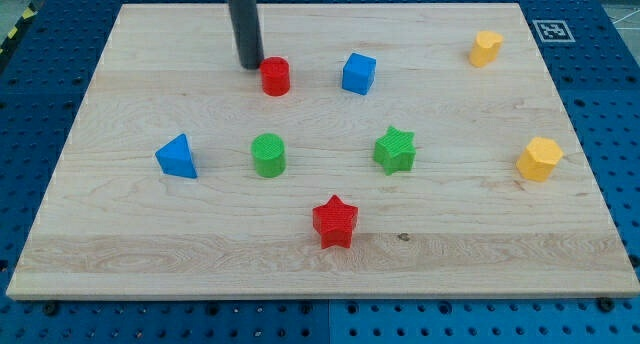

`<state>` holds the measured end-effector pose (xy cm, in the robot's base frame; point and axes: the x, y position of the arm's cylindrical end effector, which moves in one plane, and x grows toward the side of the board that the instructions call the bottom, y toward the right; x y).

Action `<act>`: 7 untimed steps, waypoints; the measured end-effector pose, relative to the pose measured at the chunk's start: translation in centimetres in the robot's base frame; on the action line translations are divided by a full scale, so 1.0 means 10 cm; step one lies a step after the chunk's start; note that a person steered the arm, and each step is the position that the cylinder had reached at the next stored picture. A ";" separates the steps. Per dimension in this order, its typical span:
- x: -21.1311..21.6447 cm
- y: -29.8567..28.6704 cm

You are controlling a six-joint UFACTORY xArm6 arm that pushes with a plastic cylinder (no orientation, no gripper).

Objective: Slide the red circle closer to green circle

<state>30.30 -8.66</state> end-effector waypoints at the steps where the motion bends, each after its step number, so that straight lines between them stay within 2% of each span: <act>1: -0.11 0.05; 3: -0.11 0.18; 5: 0.33 0.18; 7: 0.93 0.18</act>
<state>39.63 -6.90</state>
